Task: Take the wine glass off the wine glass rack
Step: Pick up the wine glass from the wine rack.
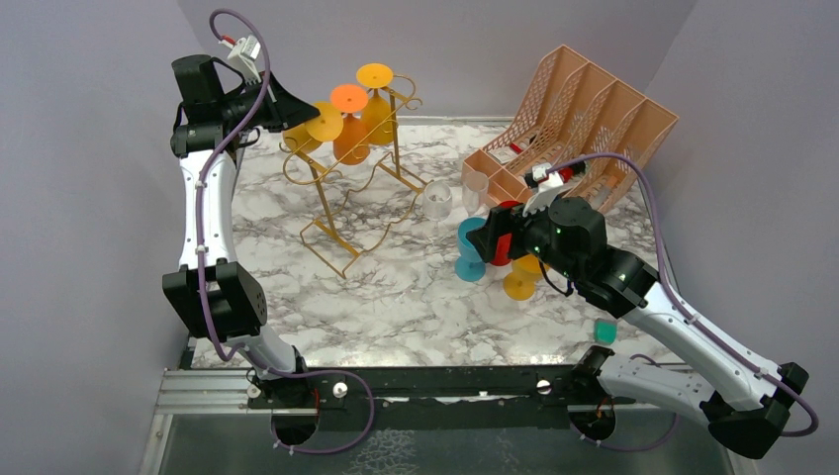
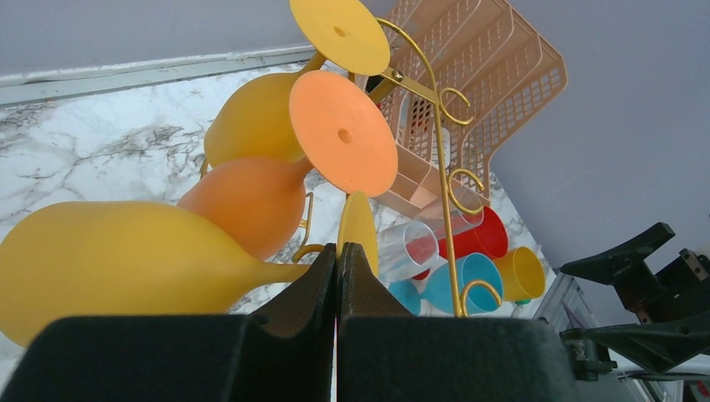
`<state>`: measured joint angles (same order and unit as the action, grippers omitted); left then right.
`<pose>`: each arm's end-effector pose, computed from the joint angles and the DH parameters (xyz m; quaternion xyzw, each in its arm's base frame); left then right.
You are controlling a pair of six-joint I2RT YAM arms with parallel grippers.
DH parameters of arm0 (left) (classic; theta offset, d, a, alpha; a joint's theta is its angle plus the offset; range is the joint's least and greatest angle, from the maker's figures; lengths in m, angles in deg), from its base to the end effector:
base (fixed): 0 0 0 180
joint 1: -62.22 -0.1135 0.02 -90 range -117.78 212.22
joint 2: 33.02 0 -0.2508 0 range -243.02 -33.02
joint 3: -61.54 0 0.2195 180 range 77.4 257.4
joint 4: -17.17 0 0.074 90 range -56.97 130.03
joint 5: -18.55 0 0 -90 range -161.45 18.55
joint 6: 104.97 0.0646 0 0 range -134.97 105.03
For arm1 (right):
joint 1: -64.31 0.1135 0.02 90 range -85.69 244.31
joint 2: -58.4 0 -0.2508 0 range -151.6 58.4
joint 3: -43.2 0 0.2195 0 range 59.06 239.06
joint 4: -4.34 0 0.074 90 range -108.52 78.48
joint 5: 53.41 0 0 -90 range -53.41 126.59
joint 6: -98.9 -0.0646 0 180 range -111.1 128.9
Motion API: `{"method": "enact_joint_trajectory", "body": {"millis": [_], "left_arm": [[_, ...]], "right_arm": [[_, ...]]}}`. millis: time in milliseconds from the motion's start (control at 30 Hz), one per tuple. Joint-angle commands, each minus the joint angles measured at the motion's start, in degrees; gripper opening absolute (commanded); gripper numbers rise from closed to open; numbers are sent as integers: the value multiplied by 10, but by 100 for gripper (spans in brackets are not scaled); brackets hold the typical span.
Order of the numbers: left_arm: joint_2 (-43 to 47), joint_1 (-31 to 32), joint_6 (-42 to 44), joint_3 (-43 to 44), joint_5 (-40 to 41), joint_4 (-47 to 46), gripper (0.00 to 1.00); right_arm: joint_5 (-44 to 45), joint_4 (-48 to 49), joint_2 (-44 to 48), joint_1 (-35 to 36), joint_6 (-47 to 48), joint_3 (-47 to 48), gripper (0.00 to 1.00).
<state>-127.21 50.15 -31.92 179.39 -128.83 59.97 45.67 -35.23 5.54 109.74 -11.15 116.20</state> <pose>0.3460 0.0183 0.4160 0.0903 0.7617 -0.4125 0.4914 0.1508 0.1386 0.3432 -0.1341 0.8039 0.2571 0.5193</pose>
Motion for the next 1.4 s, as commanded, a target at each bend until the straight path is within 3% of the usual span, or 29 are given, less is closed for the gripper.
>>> {"method": "enact_joint_trajectory", "body": {"millis": [0, 200, 467, 1100, 1367], "left_arm": [[13, -1, -20, 19, 5, 7, 0], [16, -1, -71, 20, -5, -28, 0], [33, -8, -226, -50, -47, -230, 0], [18, -36, -223, -36, -25, -207, 0], [11, -37, -249, -40, -8, -248, 0]], "right_arm": [[-3, -11, 6, 2, -6, 20, 100], [-2, -12, 10, 2, -10, 21, 100], [7, -19, 14, 2, -9, 21, 100], [19, -24, 29, 2, -3, 15, 100], [16, -20, 22, 2, -6, 15, 100]]}}
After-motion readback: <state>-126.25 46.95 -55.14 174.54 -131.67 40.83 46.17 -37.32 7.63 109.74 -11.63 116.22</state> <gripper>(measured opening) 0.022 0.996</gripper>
